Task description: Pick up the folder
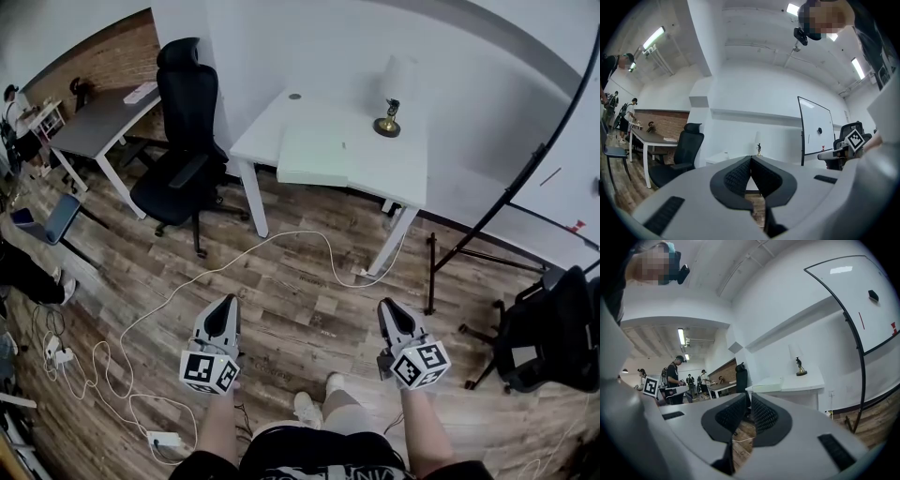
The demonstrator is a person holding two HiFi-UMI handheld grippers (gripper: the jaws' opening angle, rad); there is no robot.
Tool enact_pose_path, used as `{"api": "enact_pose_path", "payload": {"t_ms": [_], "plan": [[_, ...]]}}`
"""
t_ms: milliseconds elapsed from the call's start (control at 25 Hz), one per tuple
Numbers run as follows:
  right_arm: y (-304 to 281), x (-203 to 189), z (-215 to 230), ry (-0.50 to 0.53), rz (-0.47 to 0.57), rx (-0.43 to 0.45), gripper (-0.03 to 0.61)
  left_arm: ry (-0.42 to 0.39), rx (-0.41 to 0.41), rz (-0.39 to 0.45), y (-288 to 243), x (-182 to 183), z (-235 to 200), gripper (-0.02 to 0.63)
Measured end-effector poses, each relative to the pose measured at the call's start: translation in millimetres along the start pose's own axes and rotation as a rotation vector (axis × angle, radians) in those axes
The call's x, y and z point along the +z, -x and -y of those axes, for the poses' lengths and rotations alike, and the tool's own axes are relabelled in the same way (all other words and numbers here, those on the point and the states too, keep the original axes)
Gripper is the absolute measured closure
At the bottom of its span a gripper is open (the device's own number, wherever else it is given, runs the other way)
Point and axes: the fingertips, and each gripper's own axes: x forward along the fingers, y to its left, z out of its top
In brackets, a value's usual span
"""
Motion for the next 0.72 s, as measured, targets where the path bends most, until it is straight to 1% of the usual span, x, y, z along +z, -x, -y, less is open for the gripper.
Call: {"api": "enact_pose_path", "payload": {"t_ms": [320,640,720], "plan": [[-54,3,19,-0.029,0.015,0.004,0.53,-0.009,-0.011,0.016,-43,-3,-19,0.6],[-123,3,38,-0.076,-0.001,0.034,0.527,-0.008,-0.008,-0.01,-94,-13,-43,0.6],[-139,1,44,-0.085,-0.013,0.041,0.509,-0.003,-0.005,-0.016,-108,-16,-50,0.6]]}}
